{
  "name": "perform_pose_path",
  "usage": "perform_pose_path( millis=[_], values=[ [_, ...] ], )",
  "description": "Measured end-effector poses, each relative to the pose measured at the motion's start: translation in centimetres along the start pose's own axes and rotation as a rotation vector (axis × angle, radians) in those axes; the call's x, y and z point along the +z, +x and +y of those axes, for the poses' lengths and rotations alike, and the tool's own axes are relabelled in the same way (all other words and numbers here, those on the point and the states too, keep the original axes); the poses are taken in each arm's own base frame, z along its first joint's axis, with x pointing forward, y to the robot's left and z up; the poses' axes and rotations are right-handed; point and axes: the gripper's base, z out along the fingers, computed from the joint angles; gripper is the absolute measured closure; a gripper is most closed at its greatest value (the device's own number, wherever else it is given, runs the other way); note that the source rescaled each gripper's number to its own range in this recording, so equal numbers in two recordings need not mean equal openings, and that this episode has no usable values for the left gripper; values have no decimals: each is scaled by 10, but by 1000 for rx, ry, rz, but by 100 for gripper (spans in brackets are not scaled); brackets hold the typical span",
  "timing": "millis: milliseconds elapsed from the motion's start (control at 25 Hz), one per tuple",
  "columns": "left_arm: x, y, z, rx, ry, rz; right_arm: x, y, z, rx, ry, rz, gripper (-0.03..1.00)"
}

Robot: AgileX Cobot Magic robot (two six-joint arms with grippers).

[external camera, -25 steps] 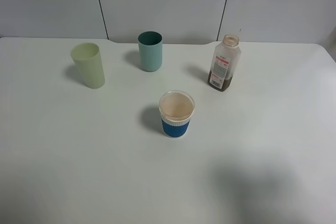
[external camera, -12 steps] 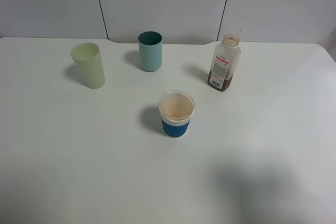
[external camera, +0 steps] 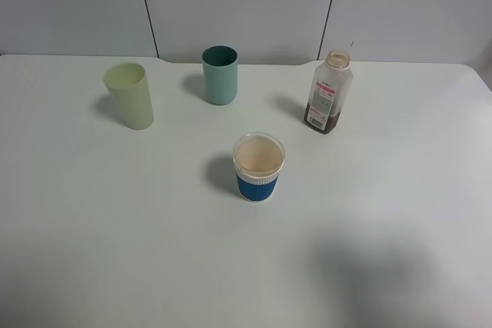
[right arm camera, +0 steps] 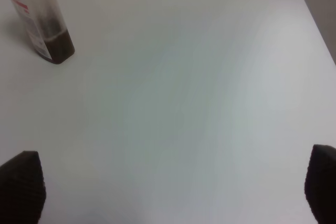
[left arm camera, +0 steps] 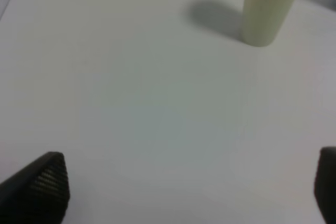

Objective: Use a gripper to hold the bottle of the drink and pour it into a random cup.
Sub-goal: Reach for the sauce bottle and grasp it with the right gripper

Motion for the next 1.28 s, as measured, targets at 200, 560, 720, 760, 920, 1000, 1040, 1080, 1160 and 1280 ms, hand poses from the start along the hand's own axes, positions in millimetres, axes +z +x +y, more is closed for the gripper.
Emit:
perform_pose_path(
  millis=[200,560,720,760,920,1000,1040,1080,1160,1280],
  values=[
    [0,0,0,0,0,0,0,0,0,0,0,0,-3],
    [0,0,0,0,0,0,0,0,0,6,0,0,-3],
    [0,0,0,0,0,0,0,0,0,-5,-21,-1,-3],
    [0,0,0,0,0,0,0,0,0,-7,-27,-1,-3],
    [0,0,0,0,0,0,0,0,0,-11,-35,-1,-3],
    [0,0,0,0,0,0,0,0,0,-11,-35,-1,-3],
    [0,0,0,0,0,0,0,0,0,-11,-35,-1,-3],
    [0,0,0,0,0,0,0,0,0,-11,-35,-1,-3],
    [0,0,0,0,0,0,0,0,0,-10,-36,-1,-3],
    [0,0,0,0,0,0,0,0,0,-10,-37,-1,-3]
  ],
)
